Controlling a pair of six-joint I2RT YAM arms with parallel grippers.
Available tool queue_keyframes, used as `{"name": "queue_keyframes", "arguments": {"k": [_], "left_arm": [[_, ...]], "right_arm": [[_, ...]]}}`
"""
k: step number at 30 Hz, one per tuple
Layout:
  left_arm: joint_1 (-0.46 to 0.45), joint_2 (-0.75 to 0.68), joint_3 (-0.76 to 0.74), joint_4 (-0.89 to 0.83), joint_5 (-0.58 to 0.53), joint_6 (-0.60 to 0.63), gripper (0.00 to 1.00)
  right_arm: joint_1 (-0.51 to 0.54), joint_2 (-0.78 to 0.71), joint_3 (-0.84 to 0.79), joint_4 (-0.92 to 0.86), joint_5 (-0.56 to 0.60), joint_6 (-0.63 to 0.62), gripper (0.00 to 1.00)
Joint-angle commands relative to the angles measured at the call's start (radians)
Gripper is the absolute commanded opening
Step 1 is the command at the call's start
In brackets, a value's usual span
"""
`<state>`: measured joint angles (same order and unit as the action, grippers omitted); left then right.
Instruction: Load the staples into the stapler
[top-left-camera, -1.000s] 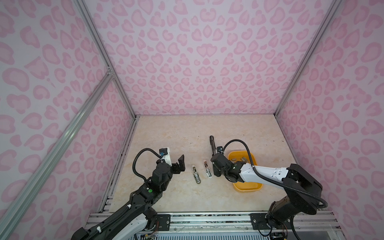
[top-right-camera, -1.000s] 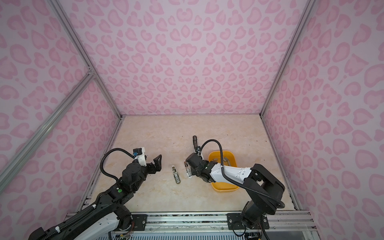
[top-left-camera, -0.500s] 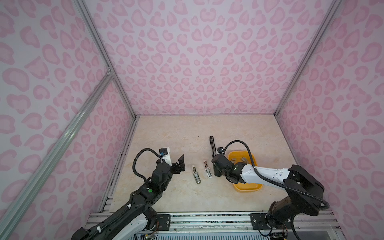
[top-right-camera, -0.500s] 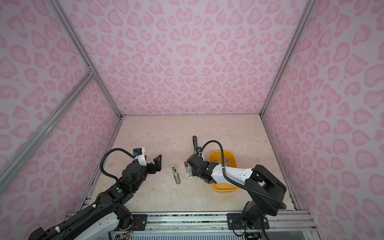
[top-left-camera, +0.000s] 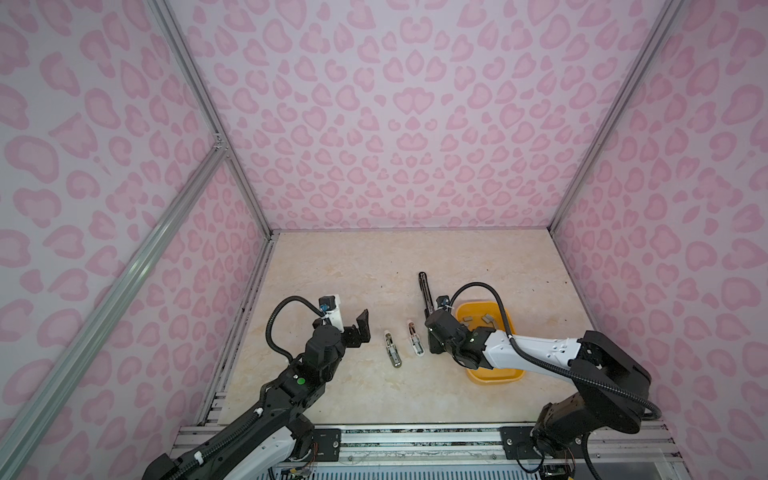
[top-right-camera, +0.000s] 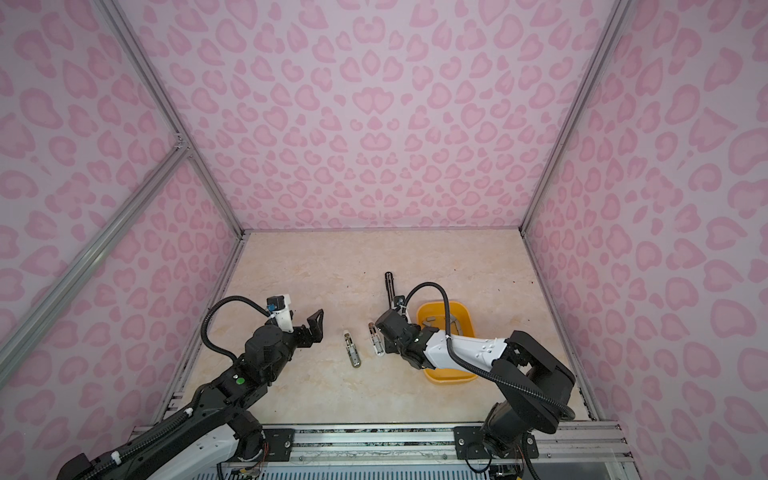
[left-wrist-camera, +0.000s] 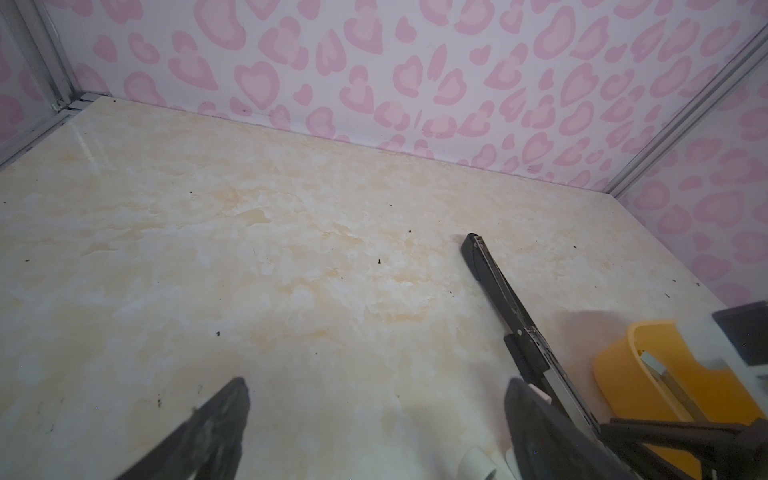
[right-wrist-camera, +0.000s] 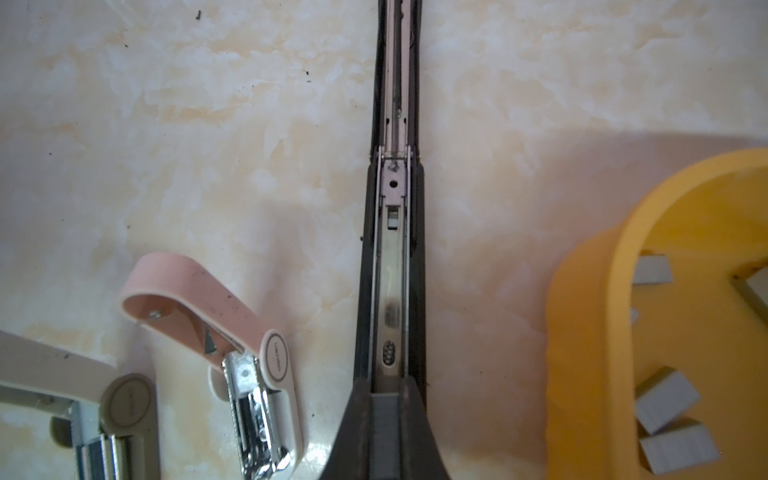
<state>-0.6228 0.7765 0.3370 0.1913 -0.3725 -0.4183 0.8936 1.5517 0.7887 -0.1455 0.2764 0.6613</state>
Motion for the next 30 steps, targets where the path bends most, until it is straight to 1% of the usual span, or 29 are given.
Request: {"name": "queue_keyframes", "arguments": {"k": [1,12,23,30], "left_arm": [[0.002,0.008,0.010,0.022,-0.003,-0.002,0.97],[0.002,0.017,0.014,0.020,-0.003,-0.002,0.97],[0.002,0.017,0.013,0.023,0.004,-0.005,0.97],[0.002,0.007,0.011,0.021,0.004,-0.004,0.97]], "right_arm": [[-0.001,0.005,0.005,-0.022,0.023,-0.009,0.00],[-0.005,0.032,0.029,-0.019,0.038,-0.033,0.00],[-0.022,0.050,0.027,-0.001,0.017,-0.038,0.00],[-0.022,0.030,-0.002,0.018,-0.005,-0.027,0.00]]}}
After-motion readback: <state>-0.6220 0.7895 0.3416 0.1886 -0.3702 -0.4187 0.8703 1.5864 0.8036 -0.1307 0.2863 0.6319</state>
